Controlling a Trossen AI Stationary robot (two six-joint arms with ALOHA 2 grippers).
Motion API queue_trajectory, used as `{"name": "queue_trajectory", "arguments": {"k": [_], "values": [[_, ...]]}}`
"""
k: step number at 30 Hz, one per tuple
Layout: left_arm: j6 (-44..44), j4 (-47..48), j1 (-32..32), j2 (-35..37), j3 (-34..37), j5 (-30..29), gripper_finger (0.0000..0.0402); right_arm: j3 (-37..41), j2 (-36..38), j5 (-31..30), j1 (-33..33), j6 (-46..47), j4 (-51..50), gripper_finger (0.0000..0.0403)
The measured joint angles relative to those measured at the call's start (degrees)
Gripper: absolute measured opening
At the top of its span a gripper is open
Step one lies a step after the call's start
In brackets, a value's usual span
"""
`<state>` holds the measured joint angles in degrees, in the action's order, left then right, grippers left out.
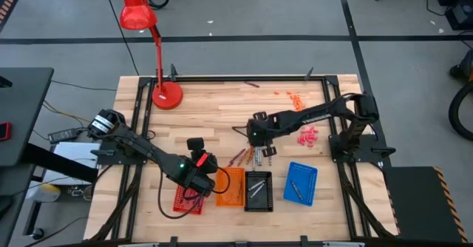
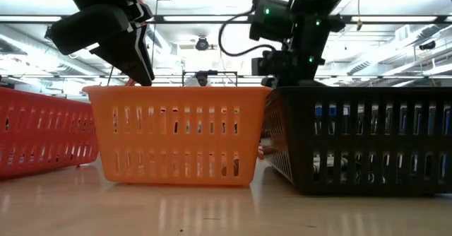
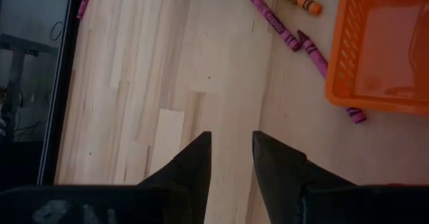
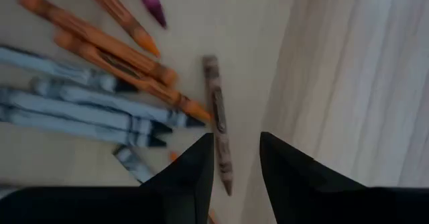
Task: Sort crayons
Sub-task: Put the brown crayon into the blue bin
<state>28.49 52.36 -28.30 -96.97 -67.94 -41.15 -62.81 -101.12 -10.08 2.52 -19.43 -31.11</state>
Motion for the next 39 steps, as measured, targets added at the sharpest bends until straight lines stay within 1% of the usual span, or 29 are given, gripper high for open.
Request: {"name": "queue_trajectory", "arguments": {"k": [9,17,20,24,30,32,35,39], "values": [[0.7,0.0,0.0,0.0,0.0,0.0,0.0121,4.3,0.0,7.2,4.9,-1.8,5.8,0.0125],[0.8,0.0,0.6,0.0,0.0,0.0,0.0121,9.1,0.2,10.6,6.9,-1.6,10.4,0.0125],[-1.5,0.0,1.3,0.0,0.0,0.0,0.0121,9.7,0.3,10.9,7.4,-1.2,11.0,0.0120],[-2.2,-0.3,2.0,0.0,0.0,-0.1,0.0121,9.8,0.3,11.4,7.7,-1.1,11.0,0.0095],[-2.3,-0.6,2.5,0.0,0.0,-0.1,0.0121,9.8,0.2,12.3,7.9,0.8,11.0,0.0032],[-2.3,-1.6,2.6,0.0,0.0,-0.1,0.0121,9.8,0.3,12.6,7.9,1.9,11.1,0.0017],[-2.3,-3.5,2.7,0.0,0.0,0.0,0.0121,9.8,0.2,13.0,7.9,2.8,11.7,0.0012],[-2.3,-4.8,3.0,0.0,0.0,0.0,0.0121,9.4,0.1,12.1,7.6,2.6,11.6,0.0022]]}}
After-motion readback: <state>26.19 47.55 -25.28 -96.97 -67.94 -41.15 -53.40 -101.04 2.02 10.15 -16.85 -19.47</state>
